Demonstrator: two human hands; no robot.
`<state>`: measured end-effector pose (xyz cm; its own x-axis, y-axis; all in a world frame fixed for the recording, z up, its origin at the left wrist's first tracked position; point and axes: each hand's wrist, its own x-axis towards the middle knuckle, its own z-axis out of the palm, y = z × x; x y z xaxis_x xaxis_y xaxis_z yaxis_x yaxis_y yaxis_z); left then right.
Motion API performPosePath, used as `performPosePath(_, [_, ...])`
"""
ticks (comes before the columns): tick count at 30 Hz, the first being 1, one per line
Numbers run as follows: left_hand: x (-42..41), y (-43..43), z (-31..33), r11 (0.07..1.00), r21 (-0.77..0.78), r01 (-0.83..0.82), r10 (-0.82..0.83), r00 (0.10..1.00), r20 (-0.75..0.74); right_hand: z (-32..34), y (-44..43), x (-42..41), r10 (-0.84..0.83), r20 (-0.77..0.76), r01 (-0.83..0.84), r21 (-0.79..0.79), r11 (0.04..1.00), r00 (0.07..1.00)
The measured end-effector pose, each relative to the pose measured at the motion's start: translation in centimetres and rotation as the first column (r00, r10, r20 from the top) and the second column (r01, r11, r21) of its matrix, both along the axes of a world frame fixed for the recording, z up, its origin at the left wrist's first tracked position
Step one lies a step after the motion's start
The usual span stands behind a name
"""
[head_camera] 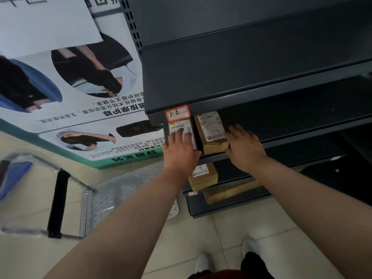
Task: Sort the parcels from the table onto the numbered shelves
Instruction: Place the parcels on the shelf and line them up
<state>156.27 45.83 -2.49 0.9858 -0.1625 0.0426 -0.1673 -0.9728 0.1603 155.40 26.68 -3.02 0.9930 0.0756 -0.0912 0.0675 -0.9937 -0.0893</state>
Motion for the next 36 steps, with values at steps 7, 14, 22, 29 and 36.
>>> performPosePath(7, [-2.3,-3.5,-0.2,0.863,0.135,0.487,-0.493,0.870,0.010,-0.2,-2.5,-6.3,-0.165,-0.133,0.159,-0.053,0.986,0.977])
performPosePath(14, [-5.8,-12.5,0.6,0.605,0.167,0.778,-0.753,0.628,-0.196,-0.2,-9.0,-17.9,-0.469,-0.188,0.470,-0.040,0.882,0.863])
performPosePath(22, [-18.6,-26.6,1.0,0.335,0.186,0.924,-0.857,0.381,-0.346,0.3,-16.5,-37.9,-0.791,-0.207,0.806,-0.020,0.592,0.576])
performPosePath(29, [-38.9,-37.4,0.3,0.127,0.049,0.991,-0.904,0.136,-0.406,-0.4,-19.6,-60.3,-0.936,-0.230,0.958,-0.041,0.283,0.267])
performPosePath(36, [-57.8,-44.2,0.3,-0.126,-0.012,0.992,-0.894,-0.118,-0.432,-0.6,-20.8,-78.8,-0.975,-0.221,0.999,-0.049,-0.014,-0.024])
